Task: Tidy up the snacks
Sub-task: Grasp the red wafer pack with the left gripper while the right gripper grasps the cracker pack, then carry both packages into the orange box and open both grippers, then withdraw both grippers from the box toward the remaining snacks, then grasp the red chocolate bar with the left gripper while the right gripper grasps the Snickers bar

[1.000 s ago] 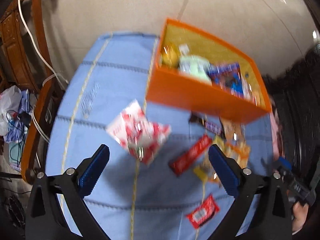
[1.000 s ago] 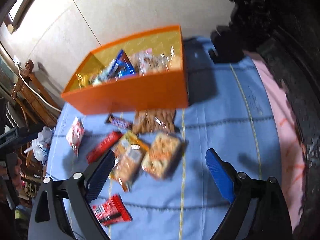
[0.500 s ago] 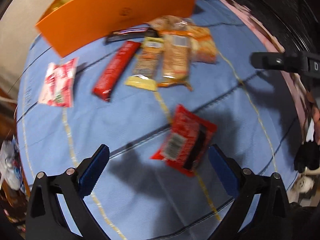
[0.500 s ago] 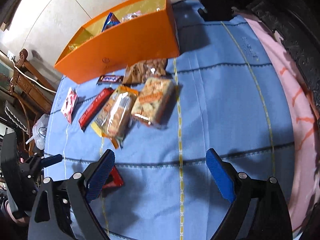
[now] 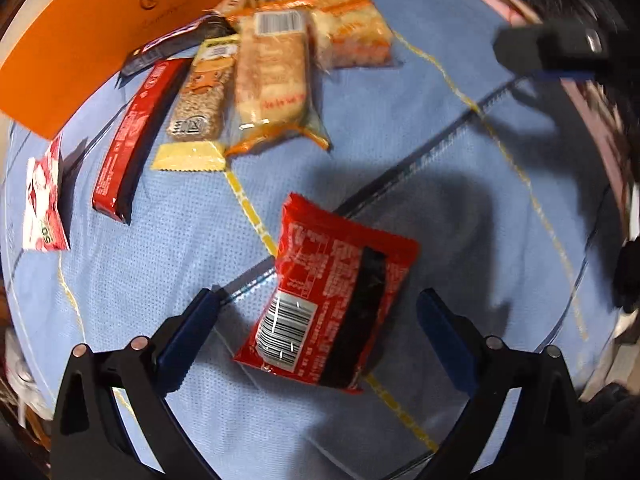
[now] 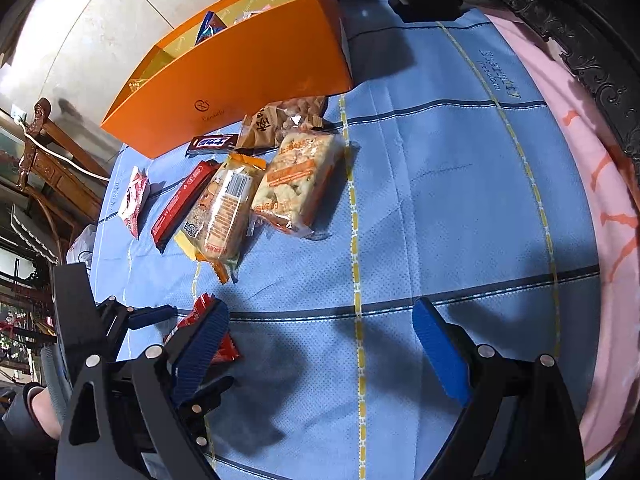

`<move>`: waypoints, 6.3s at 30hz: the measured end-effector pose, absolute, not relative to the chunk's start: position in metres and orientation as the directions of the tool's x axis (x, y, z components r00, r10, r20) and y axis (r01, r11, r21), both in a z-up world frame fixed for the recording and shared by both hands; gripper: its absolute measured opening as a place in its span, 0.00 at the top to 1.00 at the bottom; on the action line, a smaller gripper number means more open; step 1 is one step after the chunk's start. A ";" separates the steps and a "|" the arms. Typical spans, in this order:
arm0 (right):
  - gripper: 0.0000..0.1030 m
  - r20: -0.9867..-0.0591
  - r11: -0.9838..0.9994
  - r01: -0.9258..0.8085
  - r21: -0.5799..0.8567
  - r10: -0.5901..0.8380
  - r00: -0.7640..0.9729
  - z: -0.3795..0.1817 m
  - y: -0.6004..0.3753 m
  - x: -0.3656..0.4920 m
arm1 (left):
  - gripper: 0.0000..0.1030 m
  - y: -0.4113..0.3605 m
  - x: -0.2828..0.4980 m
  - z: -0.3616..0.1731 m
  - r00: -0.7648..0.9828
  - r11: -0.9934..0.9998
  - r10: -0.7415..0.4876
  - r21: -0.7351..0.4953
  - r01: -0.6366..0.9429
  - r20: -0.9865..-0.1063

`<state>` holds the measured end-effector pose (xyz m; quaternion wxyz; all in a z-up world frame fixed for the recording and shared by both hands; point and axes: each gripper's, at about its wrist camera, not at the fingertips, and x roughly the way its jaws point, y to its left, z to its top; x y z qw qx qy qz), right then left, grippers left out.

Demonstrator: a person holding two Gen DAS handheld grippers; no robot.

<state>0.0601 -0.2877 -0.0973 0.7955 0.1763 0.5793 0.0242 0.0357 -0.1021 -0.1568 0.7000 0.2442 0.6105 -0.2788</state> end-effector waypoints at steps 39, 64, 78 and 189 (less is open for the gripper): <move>0.09 -0.943 0.974 0.202 0.103 0.031 0.332 -0.111 -0.270 0.133 | 0.60 -0.020 0.085 -0.128 0.143 0.874 -0.136 -0.051 0.484 -0.980; 0.53 -0.960 0.992 0.128 0.020 -0.016 0.281 -0.139 -0.225 0.155 | 0.60 -0.026 0.091 -0.094 0.266 0.899 -0.049 0.073 0.432 -0.963; 0.53 -0.927 0.949 0.149 0.277 0.223 0.302 -0.121 -0.272 0.115 | 0.60 -0.027 0.087 -0.077 0.309 0.901 -0.066 0.076 0.426 -0.949; 0.08 -0.922 0.967 0.071 0.246 0.211 0.326 -0.101 -0.228 0.132 | 0.77 -0.054 0.195 -0.133 0.163 0.808 -0.148 -0.024 0.589 -0.975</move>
